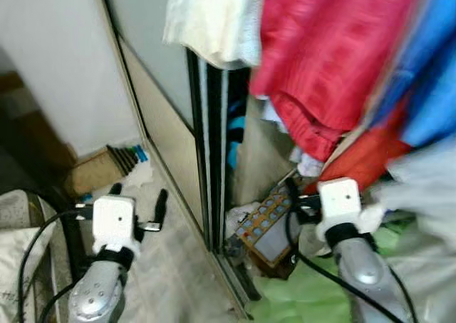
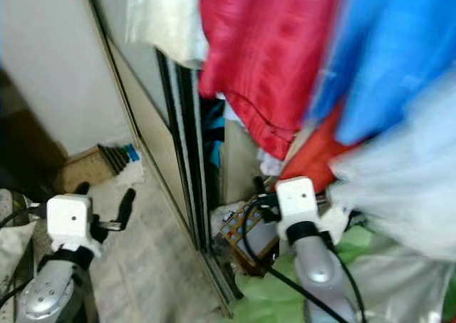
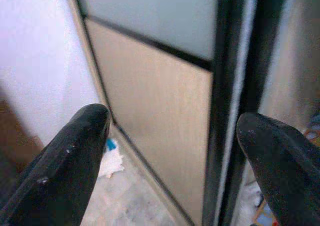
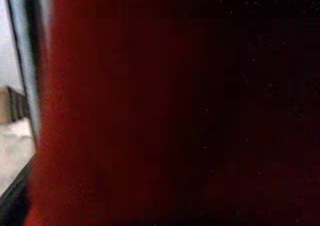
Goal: Clean up the room
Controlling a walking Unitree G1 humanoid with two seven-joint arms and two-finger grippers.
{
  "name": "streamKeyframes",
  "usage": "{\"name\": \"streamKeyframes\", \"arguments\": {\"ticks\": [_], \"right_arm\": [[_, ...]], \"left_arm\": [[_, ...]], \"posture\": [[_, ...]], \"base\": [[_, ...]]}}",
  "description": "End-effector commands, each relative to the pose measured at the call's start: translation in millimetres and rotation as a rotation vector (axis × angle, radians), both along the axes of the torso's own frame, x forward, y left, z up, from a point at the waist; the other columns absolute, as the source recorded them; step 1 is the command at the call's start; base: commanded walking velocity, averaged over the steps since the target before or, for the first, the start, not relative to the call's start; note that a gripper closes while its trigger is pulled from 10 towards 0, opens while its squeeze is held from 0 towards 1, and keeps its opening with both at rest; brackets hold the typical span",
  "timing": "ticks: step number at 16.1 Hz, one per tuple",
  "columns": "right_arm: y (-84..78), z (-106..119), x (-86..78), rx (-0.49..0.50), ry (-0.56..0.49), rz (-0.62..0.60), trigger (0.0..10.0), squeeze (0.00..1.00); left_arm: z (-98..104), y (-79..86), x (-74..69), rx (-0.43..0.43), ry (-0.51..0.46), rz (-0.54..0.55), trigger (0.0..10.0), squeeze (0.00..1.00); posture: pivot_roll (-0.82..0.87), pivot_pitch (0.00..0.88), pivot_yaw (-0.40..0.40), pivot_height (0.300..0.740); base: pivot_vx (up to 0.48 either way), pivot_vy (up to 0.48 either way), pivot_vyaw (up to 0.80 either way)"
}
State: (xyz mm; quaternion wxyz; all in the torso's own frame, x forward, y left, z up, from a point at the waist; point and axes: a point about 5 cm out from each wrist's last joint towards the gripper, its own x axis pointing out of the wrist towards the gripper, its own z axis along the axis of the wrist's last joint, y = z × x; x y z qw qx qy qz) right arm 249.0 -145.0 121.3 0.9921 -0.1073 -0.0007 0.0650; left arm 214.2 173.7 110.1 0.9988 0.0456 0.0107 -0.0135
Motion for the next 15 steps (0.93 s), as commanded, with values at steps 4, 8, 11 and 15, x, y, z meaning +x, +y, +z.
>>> {"name": "streamKeyframes", "arguments": {"ticks": [4, 8, 11, 15], "right_arm": [[-0.6, 0, 3.8, -0.022, 0.000, 0.035, 10.0, 0.00], [-0.4, 2, 15.5, -0.043, -0.011, 0.053, 10.0, 0.00], [-0.9, 0, 17.0, -0.034, -0.003, 0.013, 10.0, 0.00], [-7.0, -4, 17.2, -0.004, 0.015, -0.066, 10.0, 0.00]], "left_arm": [[-3, 4.6, -0.4, -0.001, 0.000, 0.051, 10.0, 0.00], [-5, 4.1, -2.2, -0.007, -0.010, 0.089, 10.0, 0.00], [-3, 9.0, 2.7, 0.012, -0.019, 0.082, 10.0, 0.00], [0, 13.0, 9.4, 0.035, -0.028, 0.063, 10.0, 0.00]], "posture": [[0.02, 0.031, -0.071, 0.740], [0.03, 0.018, -0.111, 0.740], [0.03, 0.011, -0.089, 0.740], [0.02, 0.013, -0.063, 0.740]], "base": [[0.000, 0.000, 0.00], [0.000, 0.000, 0.00], [0.000, 0.000, 0.00], [0.000, 0.000, 0.00]]}}
